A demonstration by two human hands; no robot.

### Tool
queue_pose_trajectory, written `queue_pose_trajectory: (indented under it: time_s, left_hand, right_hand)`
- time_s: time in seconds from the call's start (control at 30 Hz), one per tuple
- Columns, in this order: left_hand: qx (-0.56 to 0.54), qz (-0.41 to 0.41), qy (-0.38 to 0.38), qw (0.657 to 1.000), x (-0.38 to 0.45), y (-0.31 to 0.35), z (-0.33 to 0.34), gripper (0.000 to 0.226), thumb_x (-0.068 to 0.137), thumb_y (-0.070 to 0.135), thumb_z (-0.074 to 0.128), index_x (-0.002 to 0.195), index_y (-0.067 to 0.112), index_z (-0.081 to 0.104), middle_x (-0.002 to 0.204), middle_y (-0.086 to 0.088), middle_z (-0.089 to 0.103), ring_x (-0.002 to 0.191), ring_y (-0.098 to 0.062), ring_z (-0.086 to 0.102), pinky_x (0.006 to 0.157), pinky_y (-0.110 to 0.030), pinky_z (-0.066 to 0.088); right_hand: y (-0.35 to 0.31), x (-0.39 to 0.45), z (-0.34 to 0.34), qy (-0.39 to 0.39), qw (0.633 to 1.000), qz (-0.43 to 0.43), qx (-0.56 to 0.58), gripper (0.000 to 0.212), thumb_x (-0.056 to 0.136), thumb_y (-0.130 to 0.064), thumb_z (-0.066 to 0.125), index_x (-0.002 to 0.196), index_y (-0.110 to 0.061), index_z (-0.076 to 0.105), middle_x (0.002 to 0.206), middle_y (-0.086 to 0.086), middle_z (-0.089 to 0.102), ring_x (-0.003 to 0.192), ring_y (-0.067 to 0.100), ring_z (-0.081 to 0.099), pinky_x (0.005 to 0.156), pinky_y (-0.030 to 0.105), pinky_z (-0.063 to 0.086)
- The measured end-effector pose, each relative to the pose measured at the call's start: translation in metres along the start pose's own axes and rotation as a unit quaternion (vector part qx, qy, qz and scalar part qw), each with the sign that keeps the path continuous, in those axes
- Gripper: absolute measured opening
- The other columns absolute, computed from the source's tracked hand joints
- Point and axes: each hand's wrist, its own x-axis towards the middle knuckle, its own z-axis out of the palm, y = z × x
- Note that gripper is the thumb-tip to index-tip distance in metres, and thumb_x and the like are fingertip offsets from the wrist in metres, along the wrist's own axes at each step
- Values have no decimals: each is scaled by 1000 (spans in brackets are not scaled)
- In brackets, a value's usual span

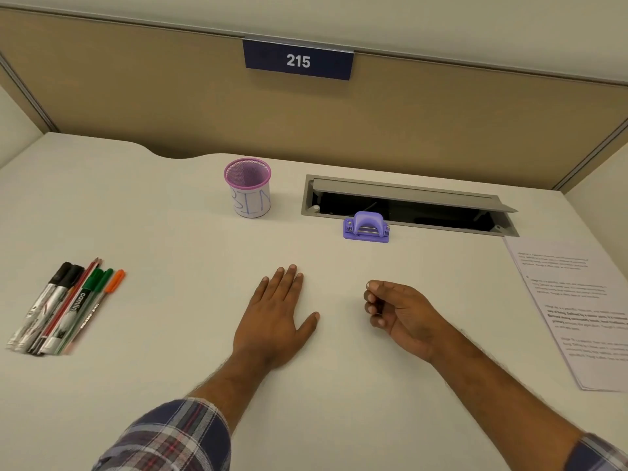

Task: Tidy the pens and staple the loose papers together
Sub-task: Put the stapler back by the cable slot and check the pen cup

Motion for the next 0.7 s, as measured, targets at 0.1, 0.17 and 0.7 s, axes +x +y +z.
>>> queue_pose_trajectory:
  time_s: [0.1,0.17,0.7]
  left_hand:
    - [-1,-1,0,1000,-1,1,-1,78,94,65,17,158,25,-2,166,9,-11,152,-8,-13,125,-34,-3]
    - [-1,0,-4,1000,-1,1,-2,78,94,66,16,158,25,-4,165,9,-12,151,-8,-14,125,-34,-3]
    - [-51,-5,24,998,1,0,2,78,94,67,23,158,25,8,165,10,-6,152,-10,-7,119,-33,-2]
  right_hand:
    - [-19,17,20,-14,1000,-10,-16,16,97,-12,51,85,-9,60,72,3,55,63,14,48,48,23,35]
    - [-37,33,40,-18,998,-30,-42,17,97,-13,52,82,-11,60,72,3,56,63,13,49,49,23,36]
    - [-120,201,199,6,804,-312,-506,24,91,-11,47,73,-12,62,77,0,66,71,18,57,72,34,53]
